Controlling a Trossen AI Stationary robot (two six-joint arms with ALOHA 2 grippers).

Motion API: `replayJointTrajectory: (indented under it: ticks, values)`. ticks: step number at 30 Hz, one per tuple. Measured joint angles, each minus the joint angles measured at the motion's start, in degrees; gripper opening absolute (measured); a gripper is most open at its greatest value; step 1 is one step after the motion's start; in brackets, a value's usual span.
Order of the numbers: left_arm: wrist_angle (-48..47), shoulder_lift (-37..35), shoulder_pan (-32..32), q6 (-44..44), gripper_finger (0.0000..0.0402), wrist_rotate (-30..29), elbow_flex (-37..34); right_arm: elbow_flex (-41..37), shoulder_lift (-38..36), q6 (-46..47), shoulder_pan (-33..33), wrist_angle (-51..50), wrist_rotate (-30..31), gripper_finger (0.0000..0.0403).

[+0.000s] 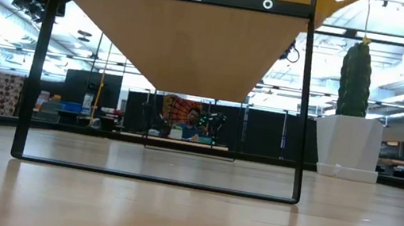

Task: Place coffee mugs
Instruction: Put the yellow mug on the shelf

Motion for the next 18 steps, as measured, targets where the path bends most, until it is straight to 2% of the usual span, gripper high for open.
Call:
replayJointTrajectory:
  ticks: [6,18]
  values:
    - [-1.7,0.0,0.0,-4.5,0.0142,0.2,0.0,6.6,3.4,-3.5,-1.9,-0.7,0.0,0.0057]
    - [-2.6,0.0,0.0,-7.3,0.0142,0.3,0.0,7.5,3.4,-7.7,-5.0,-1.3,0.8,0.0057]
